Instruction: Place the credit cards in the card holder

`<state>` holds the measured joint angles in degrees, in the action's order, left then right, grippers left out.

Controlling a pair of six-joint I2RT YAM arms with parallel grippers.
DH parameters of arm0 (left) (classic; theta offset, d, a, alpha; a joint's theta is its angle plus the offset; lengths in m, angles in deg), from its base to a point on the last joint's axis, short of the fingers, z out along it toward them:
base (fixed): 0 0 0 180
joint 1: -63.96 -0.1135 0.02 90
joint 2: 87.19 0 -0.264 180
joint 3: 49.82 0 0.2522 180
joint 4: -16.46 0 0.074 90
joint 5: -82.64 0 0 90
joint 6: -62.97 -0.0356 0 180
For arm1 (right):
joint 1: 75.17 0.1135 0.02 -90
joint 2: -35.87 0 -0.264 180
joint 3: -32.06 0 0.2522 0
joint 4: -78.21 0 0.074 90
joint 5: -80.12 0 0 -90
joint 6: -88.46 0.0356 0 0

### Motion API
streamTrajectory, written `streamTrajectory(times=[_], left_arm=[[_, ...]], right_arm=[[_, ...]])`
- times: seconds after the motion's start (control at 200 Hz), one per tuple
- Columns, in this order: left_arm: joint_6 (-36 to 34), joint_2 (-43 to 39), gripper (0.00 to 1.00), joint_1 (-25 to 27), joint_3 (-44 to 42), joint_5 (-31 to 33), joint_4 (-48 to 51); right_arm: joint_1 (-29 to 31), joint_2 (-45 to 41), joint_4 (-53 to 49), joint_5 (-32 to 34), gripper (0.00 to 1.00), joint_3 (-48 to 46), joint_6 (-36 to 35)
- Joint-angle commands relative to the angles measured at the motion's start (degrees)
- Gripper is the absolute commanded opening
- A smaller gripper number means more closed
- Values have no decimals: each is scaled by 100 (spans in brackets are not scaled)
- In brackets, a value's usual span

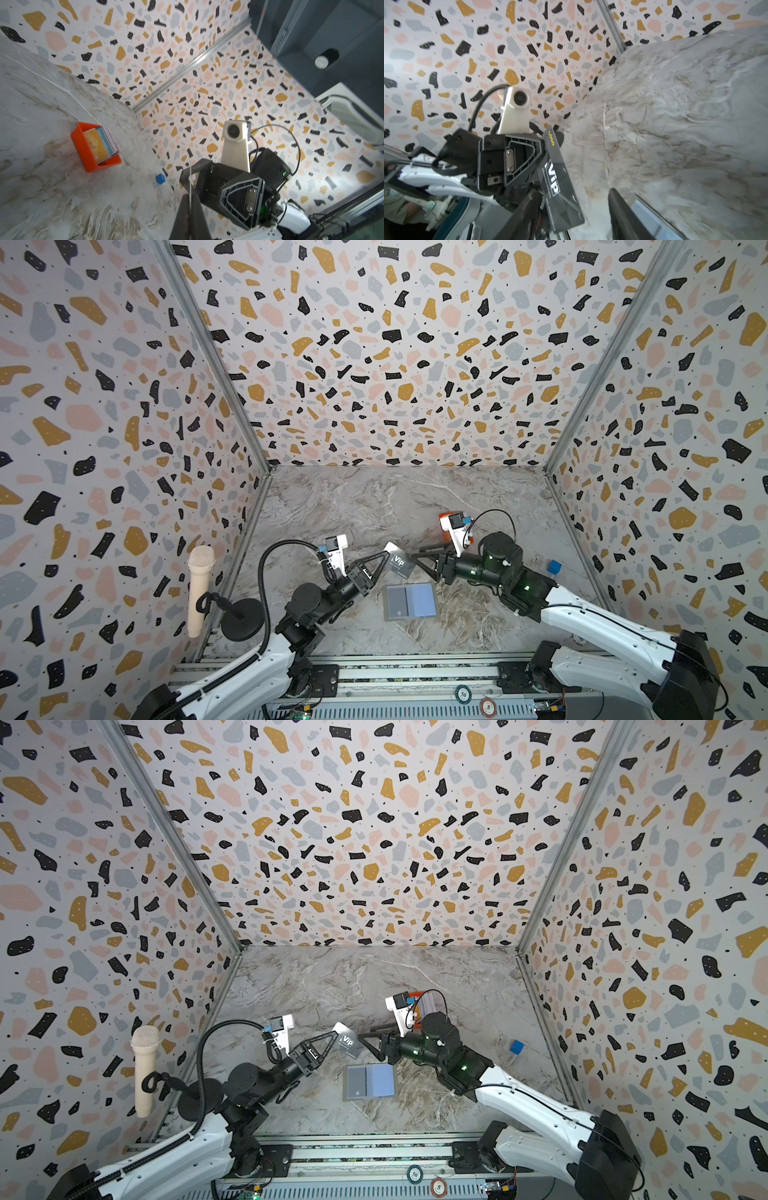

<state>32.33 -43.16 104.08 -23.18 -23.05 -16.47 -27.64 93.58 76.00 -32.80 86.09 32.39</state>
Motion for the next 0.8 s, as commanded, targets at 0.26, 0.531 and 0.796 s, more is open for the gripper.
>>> streamTrajectory(times=[0.26, 0.531, 0.796], left_arm=[[-1277, 862, 0, -13, 584, -2354, 1049], [-1147, 929, 0, 70, 510, -2641, 561], [-1022, 994, 0, 173, 391, -2659, 237]], right_arm=[[-40, -200, -2243, -706, 57, 124, -1299], [-431, -330, -1717, -1658, 54, -327, -1235], [-534, -324, -1058, -2437, 40, -458, -1144]])
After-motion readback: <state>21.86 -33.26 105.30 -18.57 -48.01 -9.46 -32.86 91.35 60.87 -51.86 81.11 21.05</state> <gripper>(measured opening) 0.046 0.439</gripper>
